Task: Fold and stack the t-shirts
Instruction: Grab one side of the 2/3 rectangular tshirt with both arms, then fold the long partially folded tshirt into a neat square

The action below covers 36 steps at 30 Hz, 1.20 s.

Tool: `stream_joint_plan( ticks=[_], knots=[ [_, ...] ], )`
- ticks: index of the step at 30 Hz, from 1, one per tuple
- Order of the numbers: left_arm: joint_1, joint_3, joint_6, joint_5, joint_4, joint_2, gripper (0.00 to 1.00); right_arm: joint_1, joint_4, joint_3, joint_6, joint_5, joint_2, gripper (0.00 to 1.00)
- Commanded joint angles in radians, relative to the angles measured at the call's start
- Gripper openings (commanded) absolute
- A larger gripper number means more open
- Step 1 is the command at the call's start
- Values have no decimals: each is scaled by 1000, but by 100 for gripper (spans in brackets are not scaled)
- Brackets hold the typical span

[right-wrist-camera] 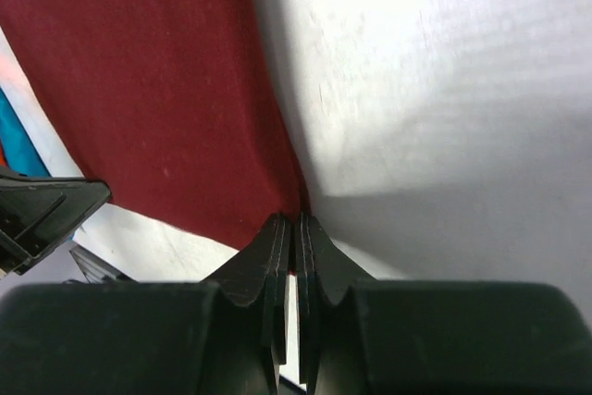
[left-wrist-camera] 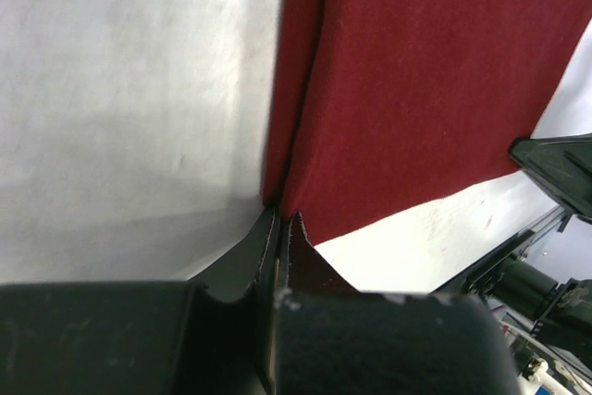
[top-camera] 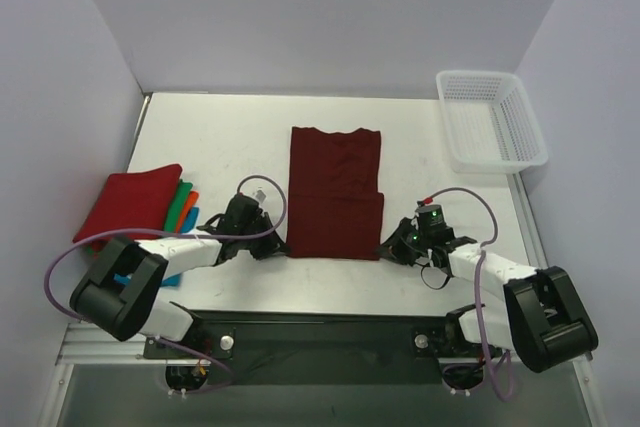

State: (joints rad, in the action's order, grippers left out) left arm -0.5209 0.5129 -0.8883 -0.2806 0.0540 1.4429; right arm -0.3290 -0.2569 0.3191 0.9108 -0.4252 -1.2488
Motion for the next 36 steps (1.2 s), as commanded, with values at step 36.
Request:
stream_joint_plan(
  ticks=[36],
  knots=[
    [-177, 160, -113, 204, -708, -818, 0, -70, 923, 355, -199, 106, 685, 0]
  ],
)
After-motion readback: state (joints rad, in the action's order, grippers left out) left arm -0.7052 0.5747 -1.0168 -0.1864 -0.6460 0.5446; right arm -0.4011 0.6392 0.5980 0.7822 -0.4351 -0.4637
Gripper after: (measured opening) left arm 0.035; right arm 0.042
